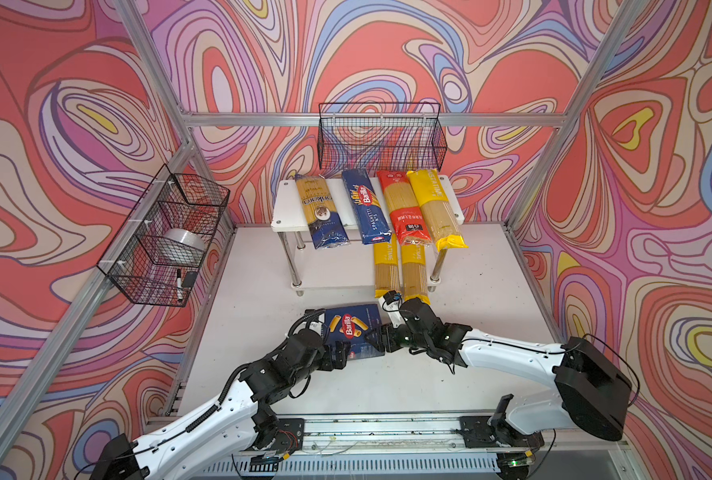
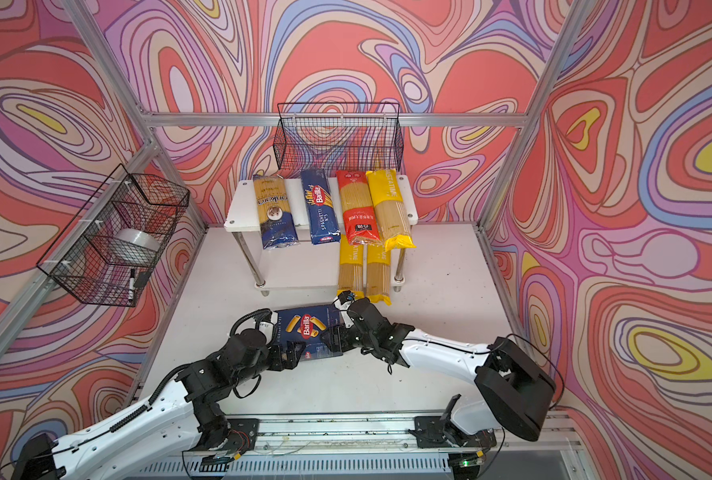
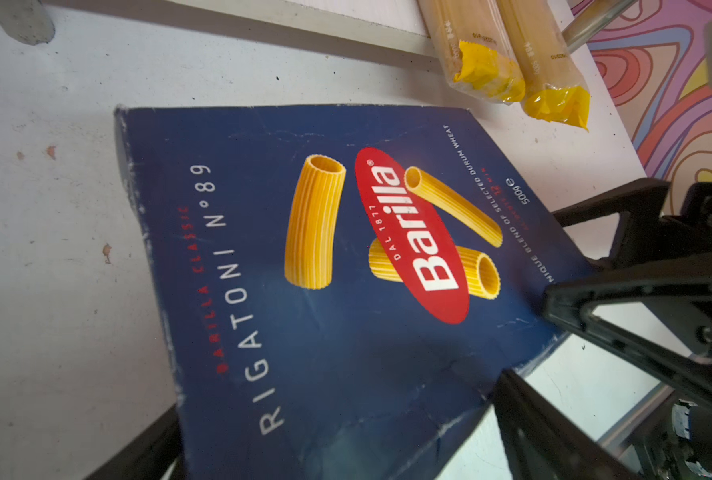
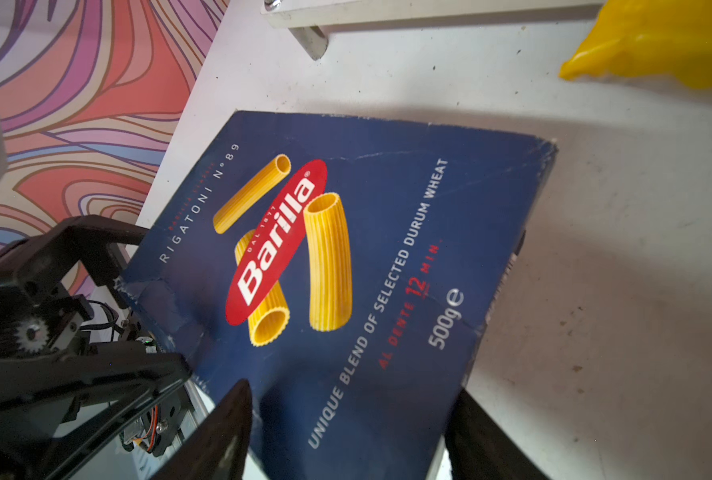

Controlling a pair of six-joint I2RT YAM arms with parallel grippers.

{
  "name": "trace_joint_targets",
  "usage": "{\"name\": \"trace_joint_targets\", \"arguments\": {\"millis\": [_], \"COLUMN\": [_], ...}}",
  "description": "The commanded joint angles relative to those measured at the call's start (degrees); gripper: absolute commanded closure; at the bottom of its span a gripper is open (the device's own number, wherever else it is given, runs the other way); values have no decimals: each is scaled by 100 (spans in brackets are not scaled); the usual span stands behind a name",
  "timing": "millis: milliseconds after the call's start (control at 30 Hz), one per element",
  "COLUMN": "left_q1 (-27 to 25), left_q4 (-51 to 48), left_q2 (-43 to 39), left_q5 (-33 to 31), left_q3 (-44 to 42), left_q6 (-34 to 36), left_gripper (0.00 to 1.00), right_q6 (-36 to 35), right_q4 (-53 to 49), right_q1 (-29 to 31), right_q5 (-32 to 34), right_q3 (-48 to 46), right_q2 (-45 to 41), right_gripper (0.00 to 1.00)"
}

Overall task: Place and organize the pasta boxes and bags onto the shelf
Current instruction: 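Lift the rigatoni box with both grippers and carry it toward the shelf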

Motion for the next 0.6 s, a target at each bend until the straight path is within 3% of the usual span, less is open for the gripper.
{"name": "trace_joint_targets", "arguments": {"millis": [0,567], "left_q1": [-125,-122], "left_q4": [1287,944], "left_q2": [-165,-73], "left_q5": [765,596], "left_q3": [303,1238], "left_q6": [181,760], "left_gripper": [0,0], "right_q6": [-82,-106], "right_q4": [1206,1356], "right_q1": [299,342], "right_q5": [-794,-779], "right_q3": [574,948], "right_q2": [-233,-120], "right_gripper": [27,29]}}
